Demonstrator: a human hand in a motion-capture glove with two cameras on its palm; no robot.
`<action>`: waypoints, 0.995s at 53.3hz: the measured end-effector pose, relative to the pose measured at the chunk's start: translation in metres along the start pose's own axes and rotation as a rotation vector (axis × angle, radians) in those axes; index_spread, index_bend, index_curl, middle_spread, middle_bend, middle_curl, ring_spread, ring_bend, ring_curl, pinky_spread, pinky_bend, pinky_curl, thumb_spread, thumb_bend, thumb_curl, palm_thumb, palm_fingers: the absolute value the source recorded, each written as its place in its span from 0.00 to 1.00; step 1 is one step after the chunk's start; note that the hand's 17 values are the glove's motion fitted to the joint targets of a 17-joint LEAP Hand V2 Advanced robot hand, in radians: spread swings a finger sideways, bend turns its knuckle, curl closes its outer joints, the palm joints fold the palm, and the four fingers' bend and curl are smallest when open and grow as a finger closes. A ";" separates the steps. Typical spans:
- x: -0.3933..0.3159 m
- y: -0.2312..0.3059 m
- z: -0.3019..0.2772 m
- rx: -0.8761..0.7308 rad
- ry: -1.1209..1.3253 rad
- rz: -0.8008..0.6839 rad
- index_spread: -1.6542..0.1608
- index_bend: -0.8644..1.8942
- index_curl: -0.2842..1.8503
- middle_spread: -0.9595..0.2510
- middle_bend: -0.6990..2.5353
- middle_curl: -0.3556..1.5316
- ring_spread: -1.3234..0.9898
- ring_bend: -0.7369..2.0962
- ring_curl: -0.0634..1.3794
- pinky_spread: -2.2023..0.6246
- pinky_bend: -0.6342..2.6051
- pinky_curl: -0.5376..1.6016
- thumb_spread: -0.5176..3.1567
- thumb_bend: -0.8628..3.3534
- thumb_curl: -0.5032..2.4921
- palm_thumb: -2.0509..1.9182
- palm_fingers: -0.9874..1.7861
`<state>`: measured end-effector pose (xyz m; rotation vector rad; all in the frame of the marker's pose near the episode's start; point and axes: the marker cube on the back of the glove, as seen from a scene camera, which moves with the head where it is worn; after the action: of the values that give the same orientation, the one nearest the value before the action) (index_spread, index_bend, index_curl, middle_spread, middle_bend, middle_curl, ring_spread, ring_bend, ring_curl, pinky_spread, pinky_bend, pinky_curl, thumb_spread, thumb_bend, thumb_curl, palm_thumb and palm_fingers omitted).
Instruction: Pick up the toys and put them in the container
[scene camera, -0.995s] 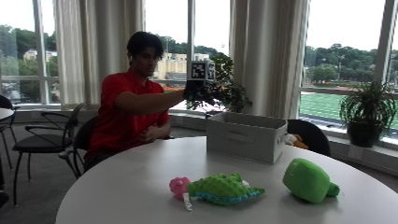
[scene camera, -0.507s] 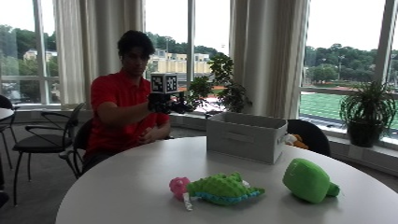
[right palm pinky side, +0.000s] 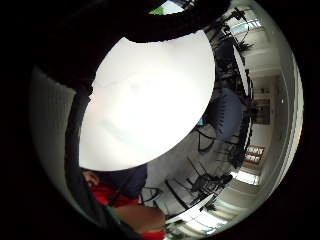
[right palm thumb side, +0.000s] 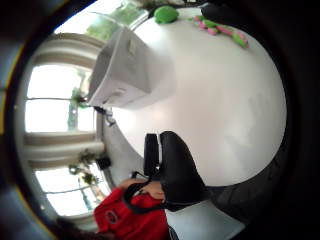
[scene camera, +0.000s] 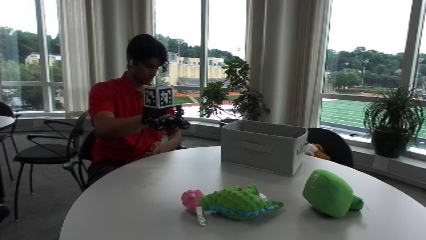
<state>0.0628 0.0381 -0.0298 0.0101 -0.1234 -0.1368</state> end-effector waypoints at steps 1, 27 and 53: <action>0.001 0.000 0.000 -0.002 0.002 0.001 0.73 0.38 0.30 0.68 0.27 0.35 0.52 0.32 0.22 0.80 0.39 0.40 0.47 0.20 0.27 0.51 0.33; 0.006 -0.002 0.000 0.025 0.025 0.009 0.73 0.38 0.30 0.68 0.27 0.35 0.52 0.32 0.22 0.80 0.38 0.40 0.47 0.20 0.27 0.51 0.33; 0.009 -0.015 0.003 0.058 0.021 0.013 0.73 0.38 0.30 0.68 0.27 0.35 0.52 0.32 0.21 0.80 0.37 0.41 0.47 0.20 0.27 0.51 0.33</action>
<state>0.0689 0.0218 -0.0260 0.0683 -0.1063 -0.1206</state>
